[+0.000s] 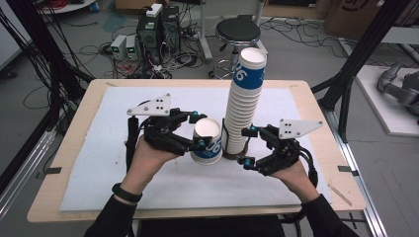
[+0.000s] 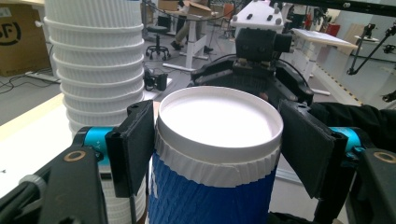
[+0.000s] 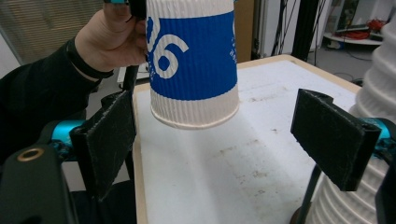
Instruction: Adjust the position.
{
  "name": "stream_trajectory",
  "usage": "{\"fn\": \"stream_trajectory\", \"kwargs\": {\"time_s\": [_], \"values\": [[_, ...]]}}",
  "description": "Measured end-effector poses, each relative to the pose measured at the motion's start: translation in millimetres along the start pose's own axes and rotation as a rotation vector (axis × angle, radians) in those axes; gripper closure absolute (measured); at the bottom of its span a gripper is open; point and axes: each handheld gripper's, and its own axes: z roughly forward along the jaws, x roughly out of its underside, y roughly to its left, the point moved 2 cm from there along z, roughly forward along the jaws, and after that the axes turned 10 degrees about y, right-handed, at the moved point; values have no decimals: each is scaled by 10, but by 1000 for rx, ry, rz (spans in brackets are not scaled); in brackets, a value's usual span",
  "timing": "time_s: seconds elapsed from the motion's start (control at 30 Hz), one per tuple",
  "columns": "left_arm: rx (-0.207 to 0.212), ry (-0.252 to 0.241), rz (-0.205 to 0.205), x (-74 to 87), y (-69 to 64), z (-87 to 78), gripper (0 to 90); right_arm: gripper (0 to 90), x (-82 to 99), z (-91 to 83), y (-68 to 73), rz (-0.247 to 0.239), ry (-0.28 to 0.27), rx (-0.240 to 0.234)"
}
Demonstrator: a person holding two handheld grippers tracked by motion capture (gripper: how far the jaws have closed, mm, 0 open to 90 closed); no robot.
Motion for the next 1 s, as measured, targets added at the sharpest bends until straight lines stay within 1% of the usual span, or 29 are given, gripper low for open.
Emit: {"fn": "stream_trajectory", "kwargs": {"time_s": [0.03,0.2,0.23,0.3,0.4,0.43,0.53,0.73,0.8,0.93,1.0], "values": [[10,-13,-2,-2,-14,28,293,145,1,42,6,-3,2,-5],[23,-6,3,0,-37,89,293,145,12,126,39,-6,20,-22],[31,-8,1,3,-47,120,293,145,17,160,47,0,27,-33],[33,-5,4,3,-50,133,293,144,20,178,47,0,29,-35],[41,-5,6,7,-61,169,293,144,27,213,57,13,32,-41],[44,-7,4,8,-69,193,293,144,31,234,59,14,37,-49],[47,-2,9,11,-73,214,293,144,36,257,65,13,43,-44],[59,-8,12,16,-96,279,293,143,42,319,92,17,63,-46],[69,-6,10,18,-105,307,294,144,43,343,99,13,66,-48],[72,-11,8,18,-115,328,294,144,46,364,97,10,72,-48],[70,-10,15,17,-117,332,294,145,48,374,99,12,82,-49]]}}
